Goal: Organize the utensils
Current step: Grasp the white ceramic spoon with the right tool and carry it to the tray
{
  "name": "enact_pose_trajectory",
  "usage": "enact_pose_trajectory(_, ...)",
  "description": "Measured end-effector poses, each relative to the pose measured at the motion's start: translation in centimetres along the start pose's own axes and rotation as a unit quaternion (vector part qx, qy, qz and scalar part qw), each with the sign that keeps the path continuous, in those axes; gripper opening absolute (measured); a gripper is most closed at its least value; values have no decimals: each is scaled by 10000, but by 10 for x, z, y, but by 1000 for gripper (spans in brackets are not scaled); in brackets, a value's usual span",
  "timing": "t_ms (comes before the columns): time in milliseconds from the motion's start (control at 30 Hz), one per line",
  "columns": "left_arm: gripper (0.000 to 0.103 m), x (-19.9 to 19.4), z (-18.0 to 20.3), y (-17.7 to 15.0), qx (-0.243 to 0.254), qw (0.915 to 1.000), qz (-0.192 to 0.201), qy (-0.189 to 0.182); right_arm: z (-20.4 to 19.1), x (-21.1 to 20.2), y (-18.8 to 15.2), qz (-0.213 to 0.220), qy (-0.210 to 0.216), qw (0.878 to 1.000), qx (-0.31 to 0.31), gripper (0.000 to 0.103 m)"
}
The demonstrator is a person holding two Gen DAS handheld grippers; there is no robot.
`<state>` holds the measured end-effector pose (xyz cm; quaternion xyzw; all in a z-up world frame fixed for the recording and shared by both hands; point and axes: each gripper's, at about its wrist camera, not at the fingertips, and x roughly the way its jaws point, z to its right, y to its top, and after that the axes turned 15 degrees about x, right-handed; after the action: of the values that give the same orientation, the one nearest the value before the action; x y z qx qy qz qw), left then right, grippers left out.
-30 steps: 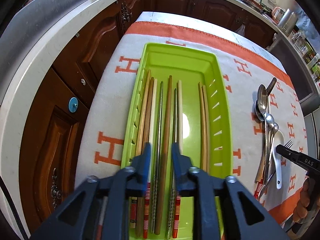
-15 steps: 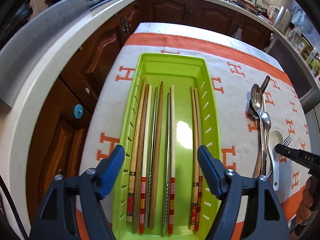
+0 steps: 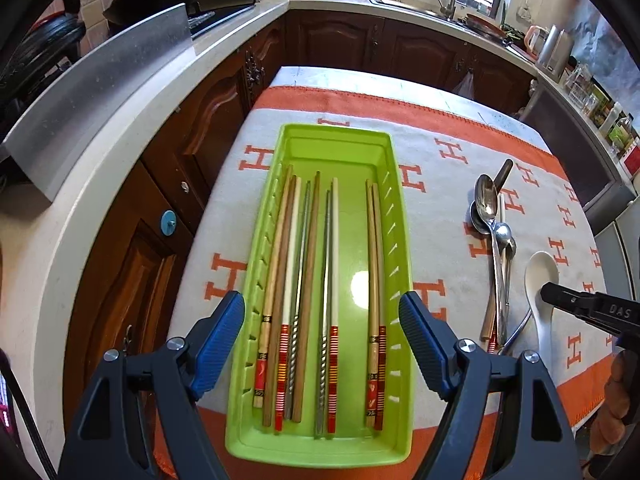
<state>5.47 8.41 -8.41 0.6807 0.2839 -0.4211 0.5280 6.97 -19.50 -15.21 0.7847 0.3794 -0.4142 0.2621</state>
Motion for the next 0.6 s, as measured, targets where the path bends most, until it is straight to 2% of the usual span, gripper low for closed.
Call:
enact_pose_trajectory(133,79,-11,-6,-4,-22,9997,105,227,-28,-13,-12,-11,160,9995,-282,6)
enact_pose_trajectory(200,84,-16,-11,-4,-69,9994,162,297,-46,-18,-17,-15,219,9987,-465,6)
enact_pose_trajectory(333,85,-25,-22,-7,-214,9986,277,386,-88,-22,-29,-67,334,9957,-867,6)
enact_pose_trajectory(600,85,-29,-45,-15,-465,9975,285,449,-160,7,-40,-63,372,9913,-1260,6)
